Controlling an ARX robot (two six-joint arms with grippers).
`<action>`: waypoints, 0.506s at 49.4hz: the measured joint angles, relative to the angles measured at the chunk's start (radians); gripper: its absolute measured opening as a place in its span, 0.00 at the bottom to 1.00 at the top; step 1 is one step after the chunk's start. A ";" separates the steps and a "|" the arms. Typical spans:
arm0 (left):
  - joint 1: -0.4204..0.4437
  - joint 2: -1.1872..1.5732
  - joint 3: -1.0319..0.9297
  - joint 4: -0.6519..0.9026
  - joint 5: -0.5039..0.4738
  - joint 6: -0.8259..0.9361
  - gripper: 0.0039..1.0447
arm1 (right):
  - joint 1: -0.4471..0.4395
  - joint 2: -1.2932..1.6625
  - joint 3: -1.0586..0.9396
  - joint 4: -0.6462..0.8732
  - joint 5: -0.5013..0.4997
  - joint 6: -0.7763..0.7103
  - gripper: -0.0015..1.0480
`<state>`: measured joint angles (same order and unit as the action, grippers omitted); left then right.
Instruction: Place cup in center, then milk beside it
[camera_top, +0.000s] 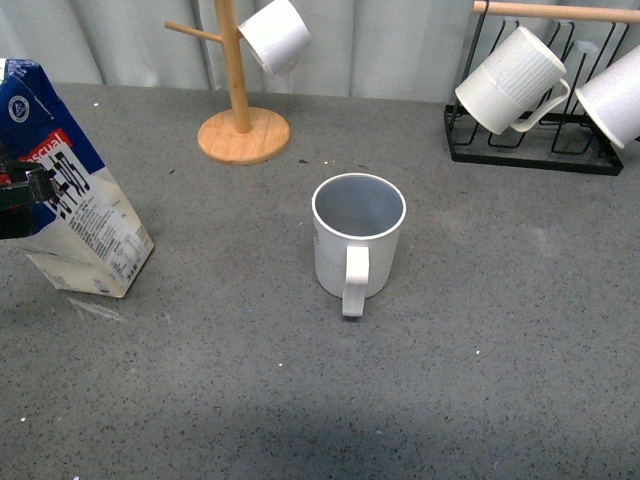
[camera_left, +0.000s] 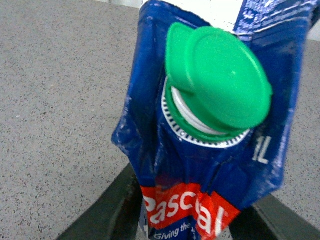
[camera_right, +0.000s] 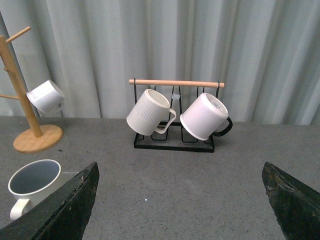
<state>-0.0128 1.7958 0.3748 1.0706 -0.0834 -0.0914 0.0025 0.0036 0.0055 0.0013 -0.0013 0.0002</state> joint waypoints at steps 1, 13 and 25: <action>-0.002 -0.003 0.000 0.000 -0.001 -0.001 0.40 | 0.000 0.000 0.000 0.000 0.000 0.000 0.91; -0.072 -0.068 0.000 -0.016 -0.049 -0.028 0.05 | 0.000 0.000 0.000 0.000 0.000 0.000 0.91; -0.208 -0.079 0.009 -0.026 -0.118 -0.064 0.04 | 0.000 0.000 0.000 0.000 0.000 0.000 0.91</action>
<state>-0.2211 1.7164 0.3840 1.0443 -0.2012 -0.1558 0.0025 0.0036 0.0055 0.0013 -0.0013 0.0002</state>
